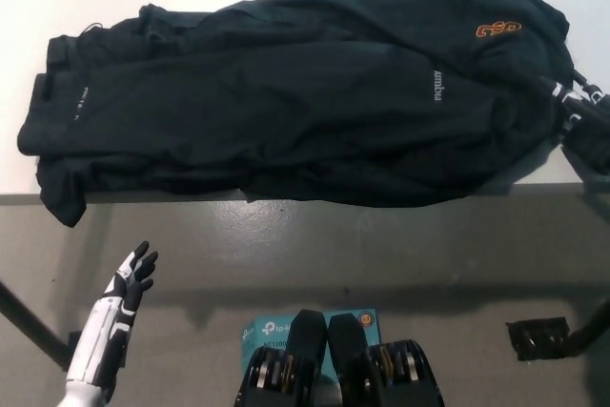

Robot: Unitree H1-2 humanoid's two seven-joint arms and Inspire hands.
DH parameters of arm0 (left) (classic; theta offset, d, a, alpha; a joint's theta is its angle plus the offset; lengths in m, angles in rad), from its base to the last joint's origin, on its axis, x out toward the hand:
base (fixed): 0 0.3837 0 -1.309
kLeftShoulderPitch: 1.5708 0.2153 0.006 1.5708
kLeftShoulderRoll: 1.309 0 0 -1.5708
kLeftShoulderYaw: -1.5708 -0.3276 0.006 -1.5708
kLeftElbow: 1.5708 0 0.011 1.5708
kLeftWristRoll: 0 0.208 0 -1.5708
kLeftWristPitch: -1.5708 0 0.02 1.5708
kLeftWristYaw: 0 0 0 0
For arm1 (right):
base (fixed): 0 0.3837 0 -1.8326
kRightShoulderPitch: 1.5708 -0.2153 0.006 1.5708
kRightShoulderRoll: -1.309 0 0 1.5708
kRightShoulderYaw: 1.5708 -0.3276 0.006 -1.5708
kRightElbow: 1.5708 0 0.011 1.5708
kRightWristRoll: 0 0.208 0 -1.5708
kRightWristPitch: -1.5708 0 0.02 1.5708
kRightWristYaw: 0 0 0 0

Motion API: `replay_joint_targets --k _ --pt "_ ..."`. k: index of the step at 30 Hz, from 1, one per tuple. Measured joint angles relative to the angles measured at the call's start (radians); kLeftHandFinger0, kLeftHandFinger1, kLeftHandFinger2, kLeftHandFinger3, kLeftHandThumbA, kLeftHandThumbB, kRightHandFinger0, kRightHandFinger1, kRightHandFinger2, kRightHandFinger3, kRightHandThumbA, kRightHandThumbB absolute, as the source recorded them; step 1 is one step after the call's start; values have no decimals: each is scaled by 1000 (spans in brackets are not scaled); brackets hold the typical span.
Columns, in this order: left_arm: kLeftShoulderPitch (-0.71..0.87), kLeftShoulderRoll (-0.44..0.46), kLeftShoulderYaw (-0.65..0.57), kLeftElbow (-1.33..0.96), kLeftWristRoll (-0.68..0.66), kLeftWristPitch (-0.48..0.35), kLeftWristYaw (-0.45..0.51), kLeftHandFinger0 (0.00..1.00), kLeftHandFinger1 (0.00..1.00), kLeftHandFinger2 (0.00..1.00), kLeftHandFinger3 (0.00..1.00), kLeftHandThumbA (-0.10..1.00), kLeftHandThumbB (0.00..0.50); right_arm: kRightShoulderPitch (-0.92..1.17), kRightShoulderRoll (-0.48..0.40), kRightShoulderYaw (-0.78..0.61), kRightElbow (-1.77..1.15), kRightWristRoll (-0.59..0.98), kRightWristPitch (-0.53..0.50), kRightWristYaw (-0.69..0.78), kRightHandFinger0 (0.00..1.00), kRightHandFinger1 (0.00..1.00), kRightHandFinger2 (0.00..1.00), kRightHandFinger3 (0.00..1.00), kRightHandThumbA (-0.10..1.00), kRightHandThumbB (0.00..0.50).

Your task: The robot grabs the right edges of the black jacket on the table, and folds it in half

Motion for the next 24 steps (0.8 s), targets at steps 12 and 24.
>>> replay_joint_targets --k 12,24 --pt "-18 2 0 -2 8 1 0 1000 1000 1000 1000 1000 224 -54 60 -58 -14 42 53 9 1000 1000 1000 1000 1000 426" --pt "-37 3 0 -18 9 3 -1 1000 1000 1000 1000 1000 235 -56 102 -73 28 61 57 26 1000 1000 1000 1000 1000 410"
